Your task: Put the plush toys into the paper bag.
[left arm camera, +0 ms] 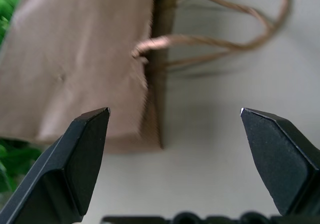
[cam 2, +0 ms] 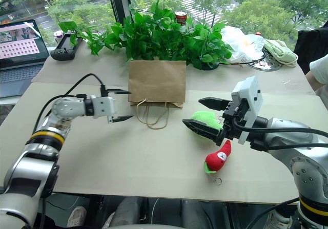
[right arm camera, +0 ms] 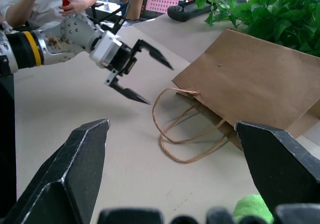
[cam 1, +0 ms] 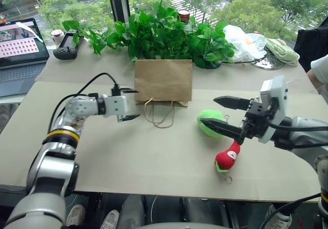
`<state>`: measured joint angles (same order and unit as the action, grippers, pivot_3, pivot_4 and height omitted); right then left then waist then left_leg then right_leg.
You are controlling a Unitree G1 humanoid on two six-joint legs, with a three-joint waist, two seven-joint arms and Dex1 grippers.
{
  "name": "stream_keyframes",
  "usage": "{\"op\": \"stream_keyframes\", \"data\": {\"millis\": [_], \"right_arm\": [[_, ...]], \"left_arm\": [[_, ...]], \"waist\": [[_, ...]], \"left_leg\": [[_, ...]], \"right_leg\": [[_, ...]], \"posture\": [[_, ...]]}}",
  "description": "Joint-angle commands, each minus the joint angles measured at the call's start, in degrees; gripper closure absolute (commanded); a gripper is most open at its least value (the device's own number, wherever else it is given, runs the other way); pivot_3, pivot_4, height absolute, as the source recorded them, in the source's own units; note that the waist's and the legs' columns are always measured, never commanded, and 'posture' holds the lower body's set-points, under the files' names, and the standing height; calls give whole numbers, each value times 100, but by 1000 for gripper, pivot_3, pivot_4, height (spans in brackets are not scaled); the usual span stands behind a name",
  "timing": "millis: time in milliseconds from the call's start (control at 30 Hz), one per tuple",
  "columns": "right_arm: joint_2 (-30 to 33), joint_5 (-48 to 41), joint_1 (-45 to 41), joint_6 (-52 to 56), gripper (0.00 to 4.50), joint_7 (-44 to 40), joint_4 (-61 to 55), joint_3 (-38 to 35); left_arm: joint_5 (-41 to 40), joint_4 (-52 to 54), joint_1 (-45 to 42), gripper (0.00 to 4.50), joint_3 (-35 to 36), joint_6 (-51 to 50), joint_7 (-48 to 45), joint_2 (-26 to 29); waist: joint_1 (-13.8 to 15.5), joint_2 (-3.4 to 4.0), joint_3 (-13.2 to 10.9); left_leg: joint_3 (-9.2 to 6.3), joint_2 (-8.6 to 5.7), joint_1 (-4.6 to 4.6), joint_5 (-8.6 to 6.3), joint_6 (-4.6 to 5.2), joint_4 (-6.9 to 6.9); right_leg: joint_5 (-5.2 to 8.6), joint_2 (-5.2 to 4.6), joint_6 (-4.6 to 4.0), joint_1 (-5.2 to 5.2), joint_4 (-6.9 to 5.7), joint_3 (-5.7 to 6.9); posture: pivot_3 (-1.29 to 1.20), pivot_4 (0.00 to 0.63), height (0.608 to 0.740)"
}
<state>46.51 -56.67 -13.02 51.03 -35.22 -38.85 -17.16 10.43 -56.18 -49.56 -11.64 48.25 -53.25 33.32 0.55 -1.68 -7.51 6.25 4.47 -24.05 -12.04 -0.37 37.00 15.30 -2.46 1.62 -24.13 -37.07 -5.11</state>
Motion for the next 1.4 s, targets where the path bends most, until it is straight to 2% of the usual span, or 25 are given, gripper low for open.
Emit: {"op": "stream_keyframes", "data": {"millis": [33,200,433,533,867,1167,1300,1400], "right_arm": [[2,-158,-5,-57,42,207,-211,-116],[-1,-284,78,-70,42,493,-371,-148],[21,-394,179,-117,42,736,-478,-156],[27,-397,192,-144,0,778,-477,-128],[11,-353,153,-174,0,841,-464,-14],[-48,-216,76,-240,0,893,-393,135],[-95,-139,42,-265,0,907,-371,217],[-146,8,16,-268,0,940,-356,372]], "left_arm": [[428,-496,-411,0,-179,303,592,-163],[652,-1074,-776,0,-265,298,1027,-439],[544,-1225,-862,0,-228,485,924,-495],[430,-1242,-854,715,-185,525,721,-527],[279,-1154,-808,4441,-106,567,468,-570],[-41,-1032,-786,4441,72,455,152,-542],[-520,-853,-776,4441,327,201,-402,-562],[-1163,-487,-782,4441,648,-469,-1020,-578]], "waist": [[-42,0,0],[-39,0,0],[-45,0,0],[-45,0,0],[-48,0,0],[-52,0,0],[-54,0,0],[-57,0,0]], "left_leg": [[0,1,2,-2,3,0],[-5,-1,0,-1,3,1],[-6,0,0,-1,2,1],[-6,-1,0,-1,2,2],[-8,-1,0,0,2,3],[-8,0,1,0,3,3],[-8,0,0,0,3,4],[-9,0,0,0,3,5]], "right_leg": [[0,2,0,-2,-1,-2],[0,2,0,-1,-3,3],[0,2,0,0,-5,4],[0,1,0,1,-4,4],[0,2,0,1,-5,6],[0,2,0,1,-6,6],[0,2,0,1,-6,7],[0,2,0,2,-7,8]], "posture": [[0,150,713],[0,150,713],[0,150,713],[0,150,713],[0,150,713],[0,150,713],[0,150,713],[0,150,713]]}}
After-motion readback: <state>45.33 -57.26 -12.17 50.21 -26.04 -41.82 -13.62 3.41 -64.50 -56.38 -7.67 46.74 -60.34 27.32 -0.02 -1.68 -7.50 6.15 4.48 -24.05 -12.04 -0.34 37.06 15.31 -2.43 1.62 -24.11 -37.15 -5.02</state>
